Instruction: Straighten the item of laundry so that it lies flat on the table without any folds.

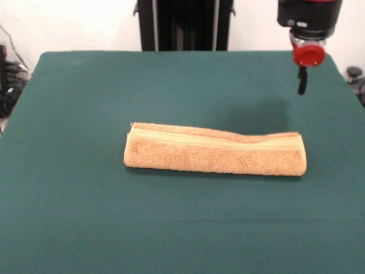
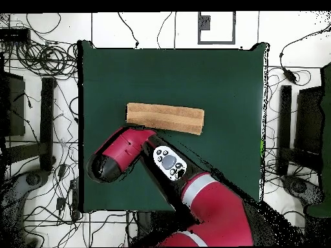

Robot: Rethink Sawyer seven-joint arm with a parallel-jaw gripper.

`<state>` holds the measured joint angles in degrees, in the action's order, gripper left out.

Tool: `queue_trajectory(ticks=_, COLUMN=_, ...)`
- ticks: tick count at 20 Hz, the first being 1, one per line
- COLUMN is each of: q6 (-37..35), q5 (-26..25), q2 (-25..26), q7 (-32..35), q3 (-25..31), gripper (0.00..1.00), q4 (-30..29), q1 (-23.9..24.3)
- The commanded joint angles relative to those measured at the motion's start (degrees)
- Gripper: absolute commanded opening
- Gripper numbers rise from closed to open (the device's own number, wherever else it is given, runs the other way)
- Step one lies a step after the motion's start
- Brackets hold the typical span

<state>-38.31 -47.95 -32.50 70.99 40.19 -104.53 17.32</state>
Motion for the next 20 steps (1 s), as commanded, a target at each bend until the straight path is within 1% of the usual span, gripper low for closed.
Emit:
queue_trajectory(ticks=1, q6=-5.03, q5=-0.65, q2=-0.18, q7=-2.93, q3=-0.52, gripper=1.00, q4=-1.86, q1=-4.13)
queue_trajectory(ticks=3, q6=-4.46, q5=0.80, q2=-2.57, q7=-0.08, q3=-0.35, gripper=1.00, q4=-4.61, q1=-5.09)
queue_trajectory(ticks=7, q6=-0.62, q5=2.68, q2=-4.89, q7=5.82, q3=-0.45, gripper=1.00, q4=-10.05, q1=-6.71)
queue_trajectory(ticks=12, q6=1.83, q5=5.99, q2=-9.53, q7=11.98, q3=-1.30, gripper=1.00, q4=-15.21, q1=-9.46)
queue_trajectory(ticks=14, q6=3.10, q5=7.22, q2=-10.19, q7=13.57, q3=-2.08, gripper=1.00, q4=-16.47, q1=-10.26)
queue_trajectory(ticks=18, q6=4.12, q5=9.23, q2=-10.58, q7=14.29, q3=-4.25, gripper=1.00, q4=-16.74, q1=-10.87)
queue_trajectory(ticks=20, q6=5.44, q5=10.62, q2=-11.68, q7=17.00, q3=-5.80, gripper=1.00, q4=-17.65, q1=-11.98)
